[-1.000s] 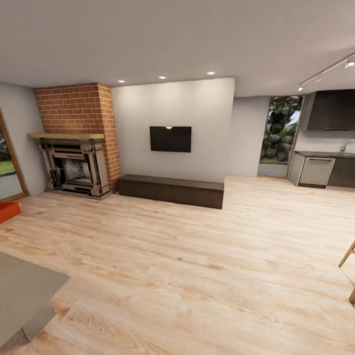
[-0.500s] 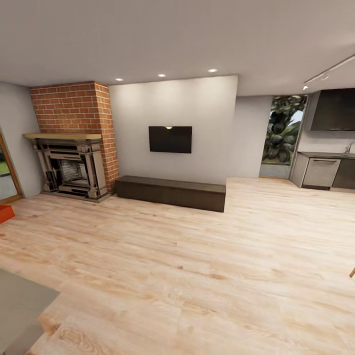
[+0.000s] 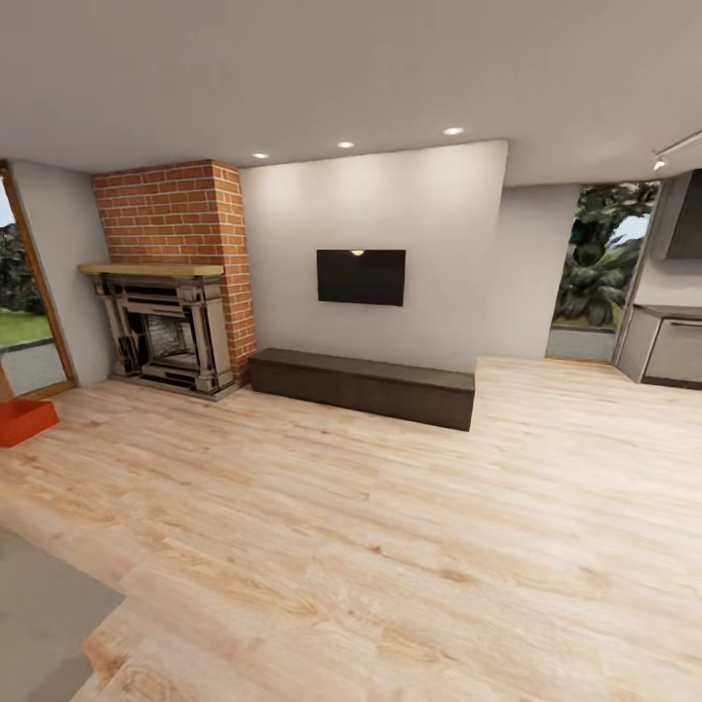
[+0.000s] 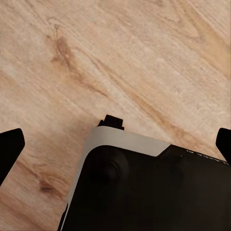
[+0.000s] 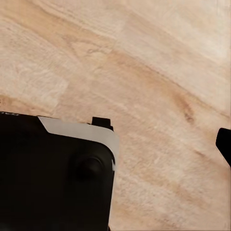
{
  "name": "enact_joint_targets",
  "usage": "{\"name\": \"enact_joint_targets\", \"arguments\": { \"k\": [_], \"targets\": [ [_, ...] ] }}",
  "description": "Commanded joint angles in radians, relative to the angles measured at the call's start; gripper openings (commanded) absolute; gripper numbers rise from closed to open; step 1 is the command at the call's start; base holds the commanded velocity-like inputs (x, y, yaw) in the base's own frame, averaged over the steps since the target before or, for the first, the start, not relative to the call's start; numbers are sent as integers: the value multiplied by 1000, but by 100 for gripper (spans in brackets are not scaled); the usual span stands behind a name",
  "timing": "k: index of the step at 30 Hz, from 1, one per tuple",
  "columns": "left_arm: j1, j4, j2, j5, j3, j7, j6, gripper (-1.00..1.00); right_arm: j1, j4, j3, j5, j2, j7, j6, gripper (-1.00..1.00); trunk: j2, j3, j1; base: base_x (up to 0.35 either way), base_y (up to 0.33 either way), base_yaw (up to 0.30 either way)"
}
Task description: Move the two storage containers from the living room to the garage. In the garage, place one container on the floor and stack the other container on top of it (either order is fine).
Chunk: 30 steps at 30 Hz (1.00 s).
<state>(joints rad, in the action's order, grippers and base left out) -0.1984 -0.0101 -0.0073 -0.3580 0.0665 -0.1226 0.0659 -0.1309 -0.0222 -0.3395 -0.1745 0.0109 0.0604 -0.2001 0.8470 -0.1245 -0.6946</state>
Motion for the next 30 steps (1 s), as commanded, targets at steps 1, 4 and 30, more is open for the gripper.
{"name": "enact_joint_targets", "arguments": {
  "k": [1, 4, 30],
  "targets": [
    [-1, 1, 0, -7, 7, -3, 3, 100, -1, -2, -9, -9, 0, 1, -5, 100, 1, -1, -1, 322, 0, 264],
    [-1, 1, 0, -7, 8, -3, 4, 100, -1, -2, -9, -10, 1, 0, -5, 100, 1, -1, -1, 322, 0, 267],
    [-1, 1, 0, -7, 8, -3, 5, 100, -1, -2, -9, -8, 4, 1, -2, 100, 1, -1, -1, 322, 0, 70]
  ]
}}
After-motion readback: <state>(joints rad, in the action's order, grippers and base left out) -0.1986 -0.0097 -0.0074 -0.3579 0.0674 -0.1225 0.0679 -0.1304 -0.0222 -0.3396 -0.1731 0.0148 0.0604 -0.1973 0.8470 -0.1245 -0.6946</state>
